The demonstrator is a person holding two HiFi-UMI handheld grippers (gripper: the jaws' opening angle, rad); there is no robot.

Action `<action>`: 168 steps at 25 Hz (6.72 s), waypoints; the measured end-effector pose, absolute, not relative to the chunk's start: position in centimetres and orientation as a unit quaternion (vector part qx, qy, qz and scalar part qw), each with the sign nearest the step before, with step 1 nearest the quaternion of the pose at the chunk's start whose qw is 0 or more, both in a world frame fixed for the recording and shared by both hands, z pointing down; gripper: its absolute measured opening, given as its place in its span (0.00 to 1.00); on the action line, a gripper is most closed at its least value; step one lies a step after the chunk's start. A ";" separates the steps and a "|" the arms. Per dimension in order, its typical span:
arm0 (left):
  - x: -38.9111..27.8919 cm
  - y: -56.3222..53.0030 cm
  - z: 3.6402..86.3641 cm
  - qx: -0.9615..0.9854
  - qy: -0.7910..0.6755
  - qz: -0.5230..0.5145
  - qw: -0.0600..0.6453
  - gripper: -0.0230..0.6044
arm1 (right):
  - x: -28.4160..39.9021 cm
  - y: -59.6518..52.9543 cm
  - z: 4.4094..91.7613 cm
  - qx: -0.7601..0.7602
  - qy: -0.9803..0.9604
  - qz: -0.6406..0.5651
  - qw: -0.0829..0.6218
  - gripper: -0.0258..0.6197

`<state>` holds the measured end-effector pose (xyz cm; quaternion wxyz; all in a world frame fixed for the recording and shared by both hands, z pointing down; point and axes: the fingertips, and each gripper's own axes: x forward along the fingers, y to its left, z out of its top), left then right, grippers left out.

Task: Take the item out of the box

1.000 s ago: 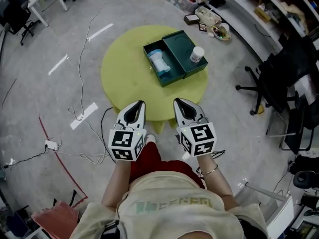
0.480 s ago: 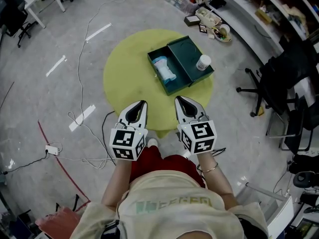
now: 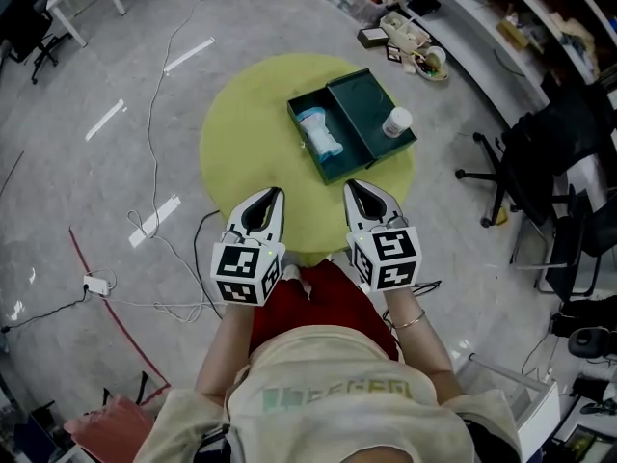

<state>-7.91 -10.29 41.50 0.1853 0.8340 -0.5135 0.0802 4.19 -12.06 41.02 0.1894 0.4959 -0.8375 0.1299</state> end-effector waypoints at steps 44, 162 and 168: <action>-8.4 -22.4 45.3 0.750 -0.611 0.078 0.239 0.09 | 2.5 -28.1 51.2 0.357 -0.845 0.119 0.381 0.10; -9.9 -19.8 45.5 0.769 -0.588 0.089 0.235 0.09 | 2.1 -25.7 44.9 0.471 -0.828 0.085 0.290 0.35; -10.2 -17.4 44.9 0.772 -0.587 0.093 0.227 0.09 | 2.4 -22.7 44.0 0.479 -0.831 0.092 0.267 0.35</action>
